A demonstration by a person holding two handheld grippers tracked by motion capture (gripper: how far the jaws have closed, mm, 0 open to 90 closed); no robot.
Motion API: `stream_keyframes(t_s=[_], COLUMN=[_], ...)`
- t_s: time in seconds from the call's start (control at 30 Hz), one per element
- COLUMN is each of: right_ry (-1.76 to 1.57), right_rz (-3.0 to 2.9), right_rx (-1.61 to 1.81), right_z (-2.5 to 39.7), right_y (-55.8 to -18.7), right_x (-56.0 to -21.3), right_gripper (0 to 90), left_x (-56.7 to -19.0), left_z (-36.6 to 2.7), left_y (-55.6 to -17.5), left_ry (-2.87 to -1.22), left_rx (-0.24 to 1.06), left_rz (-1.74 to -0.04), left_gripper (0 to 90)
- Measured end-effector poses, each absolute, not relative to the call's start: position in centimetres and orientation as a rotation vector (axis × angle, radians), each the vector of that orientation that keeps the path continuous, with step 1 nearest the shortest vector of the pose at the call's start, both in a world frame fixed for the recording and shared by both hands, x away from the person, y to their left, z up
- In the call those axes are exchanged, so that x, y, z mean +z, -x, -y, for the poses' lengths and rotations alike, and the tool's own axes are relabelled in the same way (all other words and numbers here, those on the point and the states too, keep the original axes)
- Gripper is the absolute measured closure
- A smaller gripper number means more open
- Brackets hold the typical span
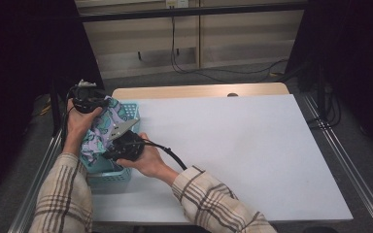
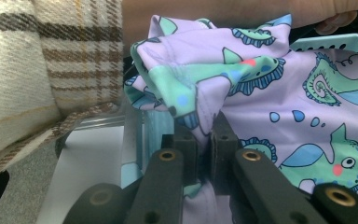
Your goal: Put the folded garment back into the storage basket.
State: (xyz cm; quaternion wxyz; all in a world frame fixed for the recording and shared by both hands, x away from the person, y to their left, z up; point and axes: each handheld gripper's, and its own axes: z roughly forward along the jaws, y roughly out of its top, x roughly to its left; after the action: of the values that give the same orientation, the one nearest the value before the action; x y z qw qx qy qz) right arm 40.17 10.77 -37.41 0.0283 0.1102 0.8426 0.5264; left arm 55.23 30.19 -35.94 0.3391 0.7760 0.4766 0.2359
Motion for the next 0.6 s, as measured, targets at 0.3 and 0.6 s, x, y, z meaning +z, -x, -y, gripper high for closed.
stream_keyframes(t_s=[0.3,0.6], right_ry=[-0.341,-0.339], right_rz=[-2.623,-2.634], right_rx=[1.606,1.592], right_z=[-11.5,-12.7], right_y=[-40.1,-40.2], right_x=[-37.9,-38.4], right_gripper=[85.6,85.5], left_x=[-36.8,-37.1], left_z=[-31.7,-32.3], left_y=[-55.1,-55.4], left_ry=[-2.027,-2.040], left_rx=[0.598,0.610], left_rz=[-1.283,-1.284], left_gripper=[81.4,81.2])
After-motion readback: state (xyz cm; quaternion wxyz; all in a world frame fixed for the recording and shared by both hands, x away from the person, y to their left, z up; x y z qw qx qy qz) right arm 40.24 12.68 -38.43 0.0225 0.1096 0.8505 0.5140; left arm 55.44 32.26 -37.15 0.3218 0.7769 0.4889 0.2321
